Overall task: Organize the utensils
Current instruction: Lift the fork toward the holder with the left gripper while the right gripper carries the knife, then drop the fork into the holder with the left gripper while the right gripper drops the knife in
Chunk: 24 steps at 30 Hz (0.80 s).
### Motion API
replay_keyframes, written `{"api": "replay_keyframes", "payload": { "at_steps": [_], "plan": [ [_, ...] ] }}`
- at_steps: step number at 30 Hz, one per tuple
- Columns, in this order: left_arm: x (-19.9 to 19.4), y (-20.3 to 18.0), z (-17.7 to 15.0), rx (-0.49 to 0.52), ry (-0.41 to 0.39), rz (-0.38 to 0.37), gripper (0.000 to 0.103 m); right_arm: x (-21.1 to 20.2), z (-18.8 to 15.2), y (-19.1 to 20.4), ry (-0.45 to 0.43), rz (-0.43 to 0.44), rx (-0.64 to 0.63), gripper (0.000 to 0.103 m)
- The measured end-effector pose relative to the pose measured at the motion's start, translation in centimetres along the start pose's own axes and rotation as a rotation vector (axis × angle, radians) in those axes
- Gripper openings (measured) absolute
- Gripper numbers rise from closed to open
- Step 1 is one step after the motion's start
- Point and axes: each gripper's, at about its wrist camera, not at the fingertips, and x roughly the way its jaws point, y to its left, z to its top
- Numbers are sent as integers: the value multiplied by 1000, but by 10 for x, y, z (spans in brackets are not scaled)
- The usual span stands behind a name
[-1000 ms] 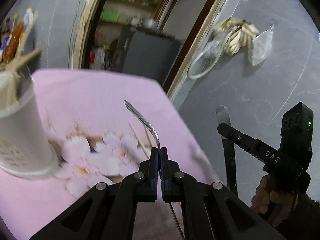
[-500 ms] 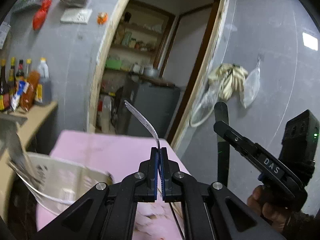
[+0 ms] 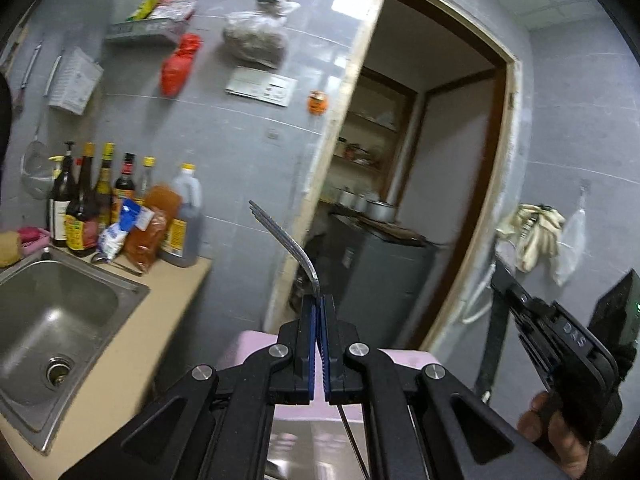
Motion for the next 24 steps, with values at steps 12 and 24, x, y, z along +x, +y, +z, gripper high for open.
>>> {"api": "replay_keyframes", "payload": {
  "at_steps": [12,24],
  "plan": [
    [25,11,-31,99,-78,85,3,13,-40,-10,33,-68,-29,1],
    [17,-8,-63,221,-132,129,3,16,-61,-4,50,-77,-121,1]
  ]
}}
